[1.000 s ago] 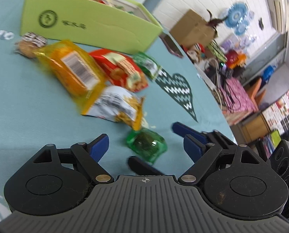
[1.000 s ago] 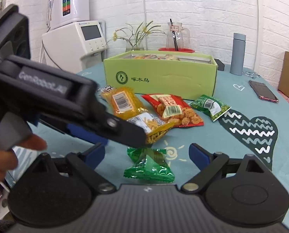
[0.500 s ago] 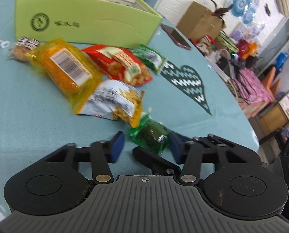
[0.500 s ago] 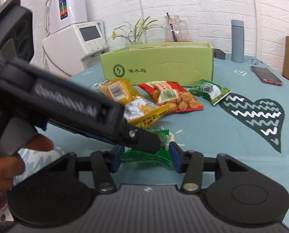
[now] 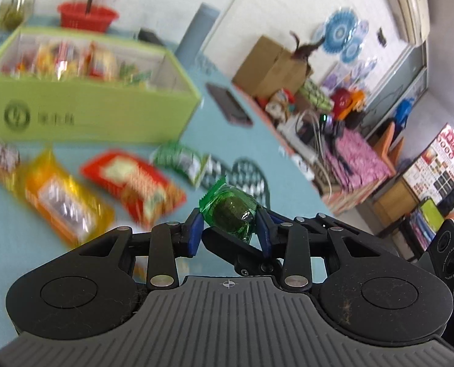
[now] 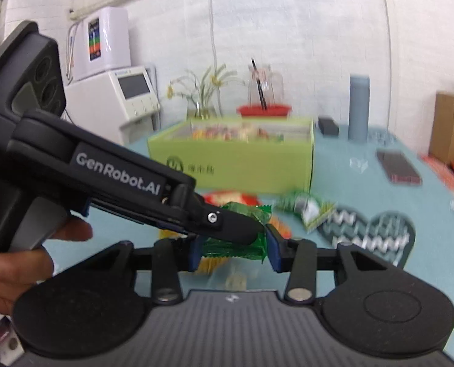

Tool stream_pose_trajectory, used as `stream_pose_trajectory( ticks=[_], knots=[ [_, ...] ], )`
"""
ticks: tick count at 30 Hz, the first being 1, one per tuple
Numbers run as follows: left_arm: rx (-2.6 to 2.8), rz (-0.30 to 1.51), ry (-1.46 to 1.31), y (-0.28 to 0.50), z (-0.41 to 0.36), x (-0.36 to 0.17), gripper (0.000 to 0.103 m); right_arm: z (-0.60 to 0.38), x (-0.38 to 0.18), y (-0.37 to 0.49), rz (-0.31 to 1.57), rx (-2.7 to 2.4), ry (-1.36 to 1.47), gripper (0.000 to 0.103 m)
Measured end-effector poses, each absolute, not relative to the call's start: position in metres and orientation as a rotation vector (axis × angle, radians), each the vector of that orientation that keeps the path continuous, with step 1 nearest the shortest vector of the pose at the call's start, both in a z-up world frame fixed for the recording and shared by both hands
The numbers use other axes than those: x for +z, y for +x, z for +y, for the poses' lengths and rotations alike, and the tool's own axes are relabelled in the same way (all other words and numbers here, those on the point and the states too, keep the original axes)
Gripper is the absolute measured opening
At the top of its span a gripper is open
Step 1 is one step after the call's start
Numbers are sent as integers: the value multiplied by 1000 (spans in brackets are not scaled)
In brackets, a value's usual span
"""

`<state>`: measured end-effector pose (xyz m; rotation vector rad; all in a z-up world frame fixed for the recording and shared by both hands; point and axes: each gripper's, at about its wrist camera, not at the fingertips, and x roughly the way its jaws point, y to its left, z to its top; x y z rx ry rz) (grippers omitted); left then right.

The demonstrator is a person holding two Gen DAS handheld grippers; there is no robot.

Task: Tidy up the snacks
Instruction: 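Drop the green candy into the green box by opening the left gripper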

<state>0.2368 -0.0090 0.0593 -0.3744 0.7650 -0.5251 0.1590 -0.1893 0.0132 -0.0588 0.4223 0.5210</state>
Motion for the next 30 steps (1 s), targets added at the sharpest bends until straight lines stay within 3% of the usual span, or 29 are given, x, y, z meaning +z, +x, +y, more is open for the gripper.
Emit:
stream_pose_trajectory(
  ticks=[6, 14, 16, 17, 18, 20, 24, 26, 30],
  knots=[
    [-470, 697, -349, 328, 4, 87, 17, -174, 42, 246, 314, 534, -143, 46],
    [-440, 759, -353, 427, 11, 64, 18, -172, 37, 364, 388, 554, -111, 50],
    [-420, 731, -348, 433, 14, 60, 30, -172, 32, 373, 402, 561, -104, 51],
    [-414, 717, -349, 434, 15, 61, 38, -171, 30, 374, 412, 596, -107, 58],
    [-407, 706, -351, 434, 18, 63, 40, -171, 30, 372, 413, 596, -107, 64],
    [-406, 673, -351, 424, 24, 73, 43, -174, 34, 364, 394, 590, -121, 67],
    [-407, 605, -340, 384, 34, 88, 60, -186, 47, 330, 342, 603, -111, 78],
    [-404, 582, -328, 359, 37, 90, 61, -188, 46, 311, 331, 610, -130, 96],
    [-317, 564, -339, 307, 49, 76, 65, -183, 29, 272, 364, 649, -145, 96]
  ],
)
